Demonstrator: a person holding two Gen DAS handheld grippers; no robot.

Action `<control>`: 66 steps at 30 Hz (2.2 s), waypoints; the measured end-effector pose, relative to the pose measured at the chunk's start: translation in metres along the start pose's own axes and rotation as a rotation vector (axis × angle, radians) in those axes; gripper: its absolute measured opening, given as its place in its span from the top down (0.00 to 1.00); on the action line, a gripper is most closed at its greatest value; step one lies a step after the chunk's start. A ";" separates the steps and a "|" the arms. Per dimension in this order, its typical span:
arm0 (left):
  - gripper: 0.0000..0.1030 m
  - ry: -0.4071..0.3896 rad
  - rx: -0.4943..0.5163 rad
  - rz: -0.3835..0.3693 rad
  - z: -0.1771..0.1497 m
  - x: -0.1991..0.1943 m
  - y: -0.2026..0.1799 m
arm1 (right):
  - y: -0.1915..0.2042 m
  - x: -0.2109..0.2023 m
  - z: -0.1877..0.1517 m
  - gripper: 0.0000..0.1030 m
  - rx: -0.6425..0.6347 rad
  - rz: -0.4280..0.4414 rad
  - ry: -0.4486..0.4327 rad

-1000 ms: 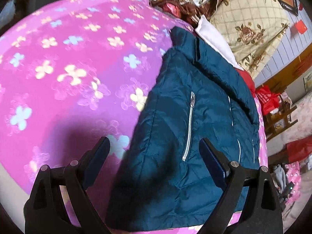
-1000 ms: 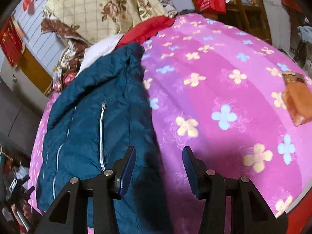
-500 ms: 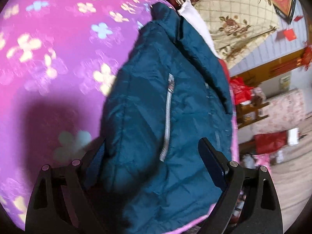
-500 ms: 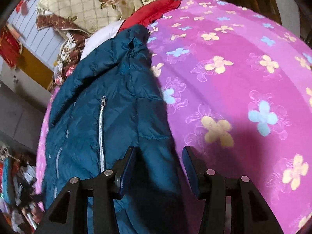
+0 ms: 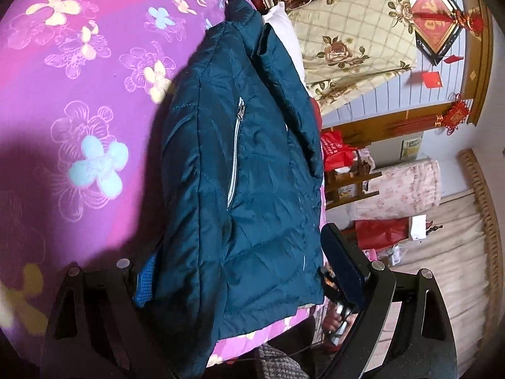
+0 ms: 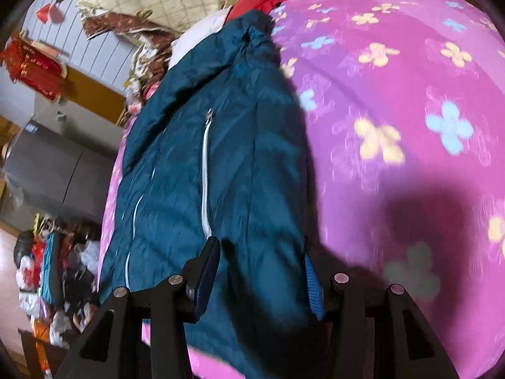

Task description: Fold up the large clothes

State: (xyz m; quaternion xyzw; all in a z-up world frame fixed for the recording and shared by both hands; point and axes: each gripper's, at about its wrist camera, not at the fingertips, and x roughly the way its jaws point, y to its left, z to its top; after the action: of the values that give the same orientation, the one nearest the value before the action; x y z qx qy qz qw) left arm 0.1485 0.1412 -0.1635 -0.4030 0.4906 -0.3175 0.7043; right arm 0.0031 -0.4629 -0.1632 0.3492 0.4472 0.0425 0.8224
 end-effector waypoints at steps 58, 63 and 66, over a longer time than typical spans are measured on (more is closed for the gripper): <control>0.92 -0.249 0.227 0.498 -0.063 -0.038 -0.113 | 0.085 -0.053 -0.064 0.85 -0.195 0.076 -0.072; 0.92 -0.256 0.216 0.484 -0.084 -0.059 -0.117 | 0.091 -0.080 -0.080 0.86 -0.242 0.105 -0.065; 0.92 -0.274 0.250 0.490 -0.100 -0.071 -0.126 | 0.098 -0.095 -0.090 0.86 -0.283 0.115 -0.068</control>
State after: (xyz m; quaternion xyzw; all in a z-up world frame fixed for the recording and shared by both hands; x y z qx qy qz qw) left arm 0.0247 0.1158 -0.0407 -0.2221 0.4307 -0.1389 0.8636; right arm -0.0989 -0.3773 -0.0683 0.2562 0.3878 0.1405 0.8742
